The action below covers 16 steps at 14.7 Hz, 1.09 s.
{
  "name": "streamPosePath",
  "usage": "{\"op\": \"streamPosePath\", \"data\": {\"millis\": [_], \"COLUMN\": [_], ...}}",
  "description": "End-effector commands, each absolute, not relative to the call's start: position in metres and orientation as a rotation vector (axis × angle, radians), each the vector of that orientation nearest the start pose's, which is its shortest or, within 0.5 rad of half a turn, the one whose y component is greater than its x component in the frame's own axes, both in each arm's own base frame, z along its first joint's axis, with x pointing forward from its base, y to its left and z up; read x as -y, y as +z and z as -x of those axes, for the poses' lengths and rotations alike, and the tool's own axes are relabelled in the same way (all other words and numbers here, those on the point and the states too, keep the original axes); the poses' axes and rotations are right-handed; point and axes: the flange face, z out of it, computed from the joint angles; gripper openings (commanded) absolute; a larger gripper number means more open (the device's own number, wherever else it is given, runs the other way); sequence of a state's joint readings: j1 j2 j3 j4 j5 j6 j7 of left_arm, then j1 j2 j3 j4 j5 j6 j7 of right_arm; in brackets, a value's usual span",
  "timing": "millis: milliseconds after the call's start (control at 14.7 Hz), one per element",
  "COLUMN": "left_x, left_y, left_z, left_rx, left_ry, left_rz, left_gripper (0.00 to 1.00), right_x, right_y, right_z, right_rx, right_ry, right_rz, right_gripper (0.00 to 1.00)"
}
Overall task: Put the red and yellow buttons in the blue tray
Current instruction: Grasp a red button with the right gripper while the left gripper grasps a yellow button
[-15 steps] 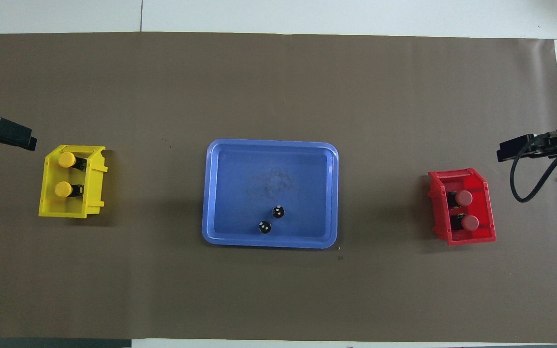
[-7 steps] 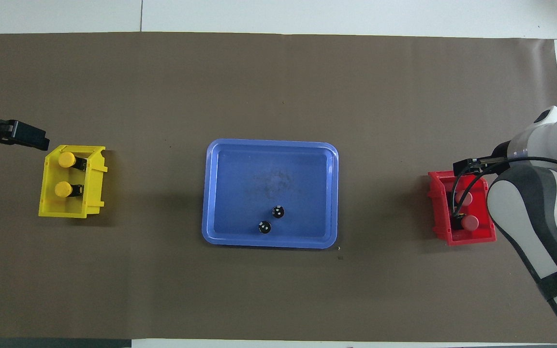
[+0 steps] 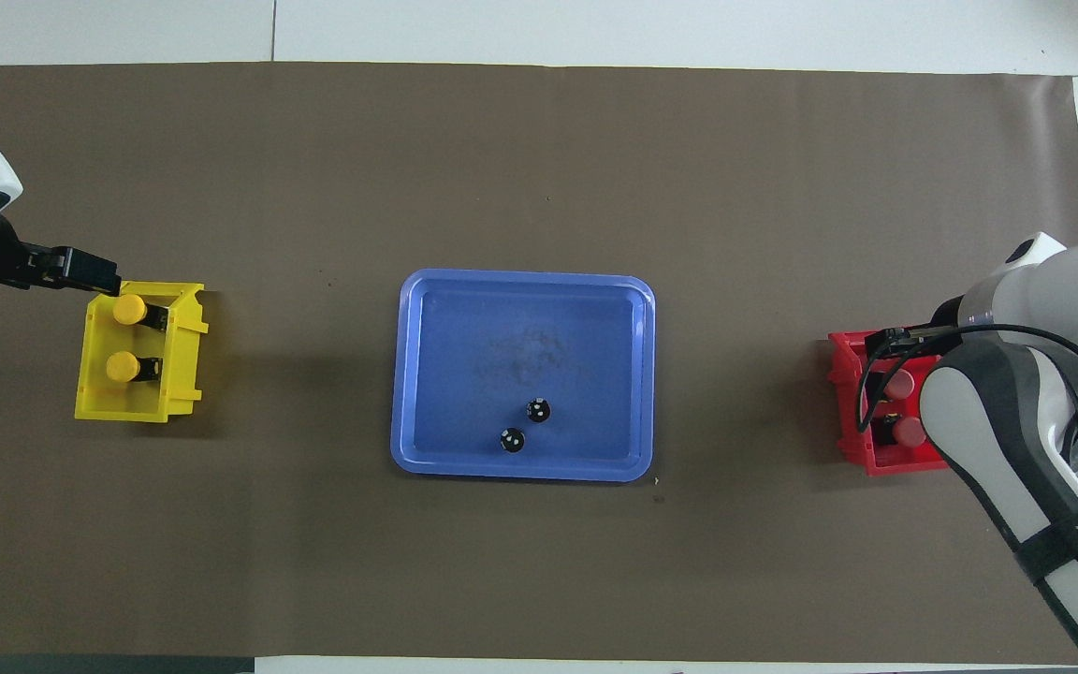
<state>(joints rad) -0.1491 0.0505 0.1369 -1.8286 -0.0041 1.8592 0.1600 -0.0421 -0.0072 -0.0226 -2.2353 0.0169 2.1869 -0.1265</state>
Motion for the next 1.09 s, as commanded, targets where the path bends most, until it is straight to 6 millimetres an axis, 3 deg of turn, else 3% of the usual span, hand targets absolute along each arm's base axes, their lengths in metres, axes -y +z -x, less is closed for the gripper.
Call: {"op": "streamPosePath", "data": {"millis": [0,272,679,815,1019], "left_x": [-0.006,-0.008,-0.020,-0.020,-0.020], "left_y": [0.476,0.437,0.405,0.388,0.382], "left_z": [-0.576,-0.579,-0.582,-0.577,-0.577], "left_rx": [-0.246,-0.242,-0.206,-0.207,-0.203], "left_ry": [0.007,-0.014,-0.021,-0.040,-0.044], "left_rz": [3.110,3.104,3.102,3.101,3.100], "left_gripper": [1.00,0.99,0.70,0.69,0.69], "right_x": [0.033,0.034,0.049,0.050,0.049], "right_y": [0.361,0.358,0.349,0.348,0.348], "right_z": [-0.500,-0.495,-0.483,-0.482,-0.481], "right_rx": [0.122,0.122,0.180,0.195,0.197], "right_ry": [0.022,0.031,0.039,0.045,0.045], "right_rz": [3.114,3.113,3.108,3.106,3.106], "right_gripper": [0.70,0.69,0.68,0.67,0.57]}}
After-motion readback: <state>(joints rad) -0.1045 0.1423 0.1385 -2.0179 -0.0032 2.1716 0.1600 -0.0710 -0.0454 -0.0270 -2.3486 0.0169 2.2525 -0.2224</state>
